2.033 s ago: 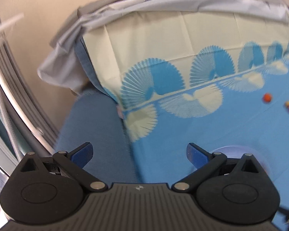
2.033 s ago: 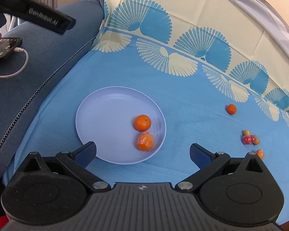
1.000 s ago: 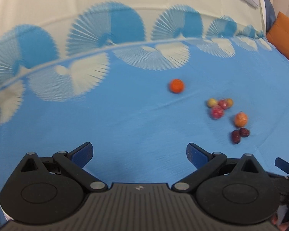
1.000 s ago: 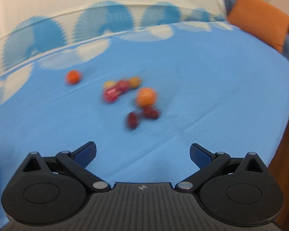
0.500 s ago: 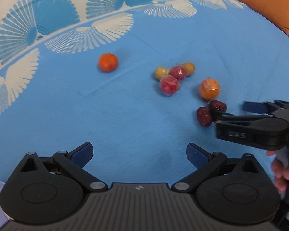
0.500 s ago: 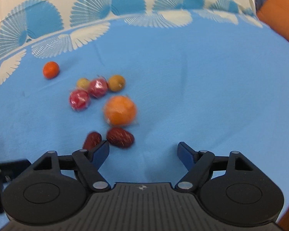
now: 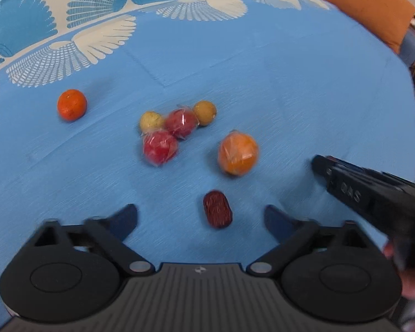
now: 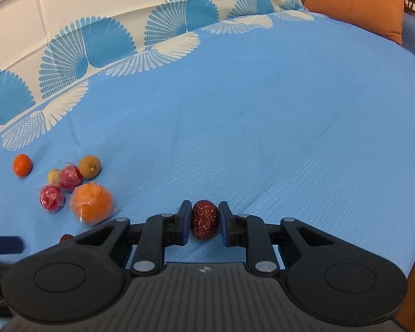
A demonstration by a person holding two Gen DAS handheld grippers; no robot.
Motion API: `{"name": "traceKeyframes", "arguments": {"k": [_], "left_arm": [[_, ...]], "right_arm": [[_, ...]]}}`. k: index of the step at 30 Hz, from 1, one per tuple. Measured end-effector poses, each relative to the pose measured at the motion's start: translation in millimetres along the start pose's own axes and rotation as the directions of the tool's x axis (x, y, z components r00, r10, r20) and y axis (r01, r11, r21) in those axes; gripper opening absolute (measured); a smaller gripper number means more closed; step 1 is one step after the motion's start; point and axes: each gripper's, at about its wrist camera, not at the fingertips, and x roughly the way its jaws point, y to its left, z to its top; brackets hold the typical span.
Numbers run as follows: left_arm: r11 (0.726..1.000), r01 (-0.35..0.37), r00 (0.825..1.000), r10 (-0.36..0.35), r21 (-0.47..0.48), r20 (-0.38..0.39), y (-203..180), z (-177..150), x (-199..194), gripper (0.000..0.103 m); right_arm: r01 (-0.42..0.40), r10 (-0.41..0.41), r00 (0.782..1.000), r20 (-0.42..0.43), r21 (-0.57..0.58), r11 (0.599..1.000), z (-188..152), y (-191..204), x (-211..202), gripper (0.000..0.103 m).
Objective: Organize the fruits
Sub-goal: 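Grasp a dark red date with the left tool while the right tool grasps another date, then carry both dates over the plate beside the mandarins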
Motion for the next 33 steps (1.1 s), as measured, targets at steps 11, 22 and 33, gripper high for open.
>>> {"name": "traceKeyframes", "arguments": {"k": [11,22,33], "left_arm": [[0.998,-0.040,0.999,0.040,-0.046,0.011,22.4,-7.6,-48.2,0.021],[0.966,-0.198,0.973,0.214,-0.169,0.083,71.2,-93.8,-208.9,0.021],[0.879,-0.308,0.939,0.343,-0.364,0.035,116.7,-229.4,-327.5,0.021]], "right_arm": [[-0.064,0.064,0.998,0.008,-0.018,0.998,5.7,12.9,-29.4,0.022],[-0.298,0.313,0.949,0.028,-0.233,0.926,-12.8,73.0,-161.0,0.022],[-0.569,0.535,0.821,-0.199,-0.358,0.740,-102.4,146.9,-285.1,0.022]]}}
